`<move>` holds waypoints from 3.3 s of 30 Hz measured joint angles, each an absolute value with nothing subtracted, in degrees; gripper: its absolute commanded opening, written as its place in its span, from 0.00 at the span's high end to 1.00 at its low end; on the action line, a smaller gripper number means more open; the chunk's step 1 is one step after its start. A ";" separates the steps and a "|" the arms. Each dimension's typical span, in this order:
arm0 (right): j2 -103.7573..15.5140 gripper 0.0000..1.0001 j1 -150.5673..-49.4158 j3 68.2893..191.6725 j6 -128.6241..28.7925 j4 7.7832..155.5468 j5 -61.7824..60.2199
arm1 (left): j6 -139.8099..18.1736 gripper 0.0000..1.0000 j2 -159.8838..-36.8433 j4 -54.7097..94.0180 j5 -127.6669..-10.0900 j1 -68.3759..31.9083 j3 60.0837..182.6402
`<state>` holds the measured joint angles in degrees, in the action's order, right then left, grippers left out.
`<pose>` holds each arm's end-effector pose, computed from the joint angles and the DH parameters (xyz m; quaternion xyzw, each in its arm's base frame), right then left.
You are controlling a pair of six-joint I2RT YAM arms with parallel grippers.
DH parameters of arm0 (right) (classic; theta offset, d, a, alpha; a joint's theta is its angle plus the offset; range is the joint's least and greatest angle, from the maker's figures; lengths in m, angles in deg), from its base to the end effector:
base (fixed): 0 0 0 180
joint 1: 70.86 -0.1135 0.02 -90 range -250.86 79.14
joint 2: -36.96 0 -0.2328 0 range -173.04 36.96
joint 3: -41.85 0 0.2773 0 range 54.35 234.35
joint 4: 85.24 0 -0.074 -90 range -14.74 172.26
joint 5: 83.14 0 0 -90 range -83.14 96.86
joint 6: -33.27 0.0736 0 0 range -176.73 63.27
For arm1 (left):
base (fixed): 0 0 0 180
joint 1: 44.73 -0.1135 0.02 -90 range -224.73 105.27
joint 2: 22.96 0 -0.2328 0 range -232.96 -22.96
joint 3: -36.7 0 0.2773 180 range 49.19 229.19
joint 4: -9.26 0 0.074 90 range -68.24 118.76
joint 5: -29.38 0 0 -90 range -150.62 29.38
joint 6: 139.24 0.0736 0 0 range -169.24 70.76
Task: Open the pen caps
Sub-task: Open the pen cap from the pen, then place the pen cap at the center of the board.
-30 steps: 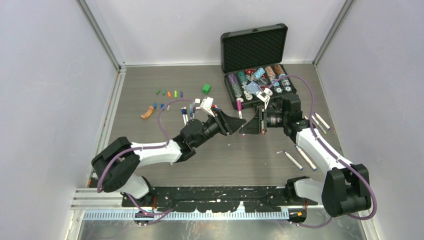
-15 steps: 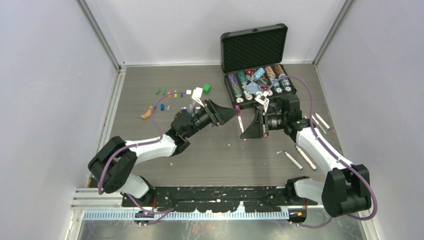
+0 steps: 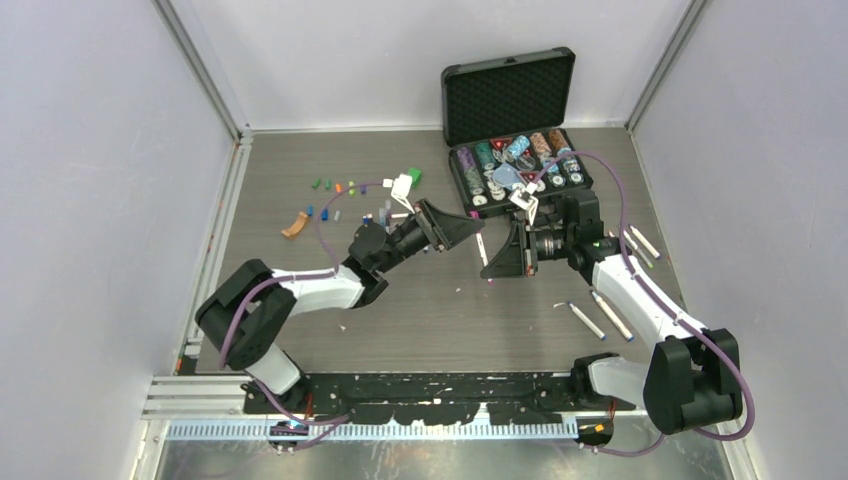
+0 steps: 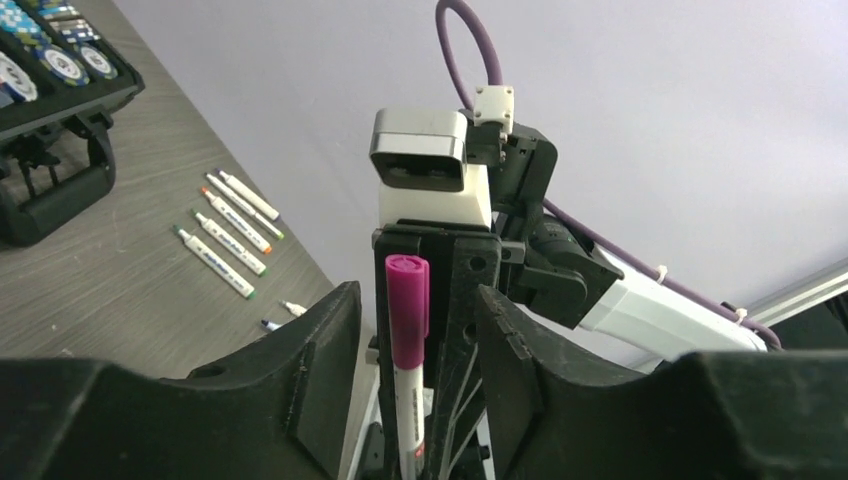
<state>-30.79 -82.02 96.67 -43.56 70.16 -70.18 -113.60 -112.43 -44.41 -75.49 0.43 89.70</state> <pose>0.2548 0.1234 0.2118 -0.2630 0.7065 0.6190 0.2204 0.2542 -0.2824 0.2244 0.0046 0.5976 -0.6962 0.3978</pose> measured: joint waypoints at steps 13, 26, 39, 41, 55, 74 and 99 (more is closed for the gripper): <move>-30.85 1.00 -82.02 96.85 -43.54 70.34 -70.63 | -117.92 1.00 -117.02 -50.03 -78.70 -1.40 91.39; -31.79 1.00 -84.67 97.09 -43.76 70.67 -69.72 | -125.68 1.00 -116.76 -52.39 -77.48 -22.17 97.99; -28.78 1.00 -79.66 107.47 -72.30 41.49 -56.38 | -122.19 1.00 -106.44 -19.52 -92.19 -37.38 96.57; -27.03 1.00 -77.69 107.51 -74.88 38.86 -54.53 | -113.03 1.00 -104.82 -1.60 -93.85 -38.78 99.08; -24.29 1.00 -72.49 107.51 -79.32 33.75 -52.76 | -68.59 0.99 -119.16 68.30 -74.29 -38.82 128.22; -24.29 1.00 -72.21 107.51 -80.76 32.77 -52.32 | -65.84 0.92 -138.18 74.79 -65.09 -35.30 143.52; -24.86 1.00 -72.14 107.54 -82.88 30.16 -52.34 | -62.17 0.80 -153.74 79.19 -61.68 -35.26 159.19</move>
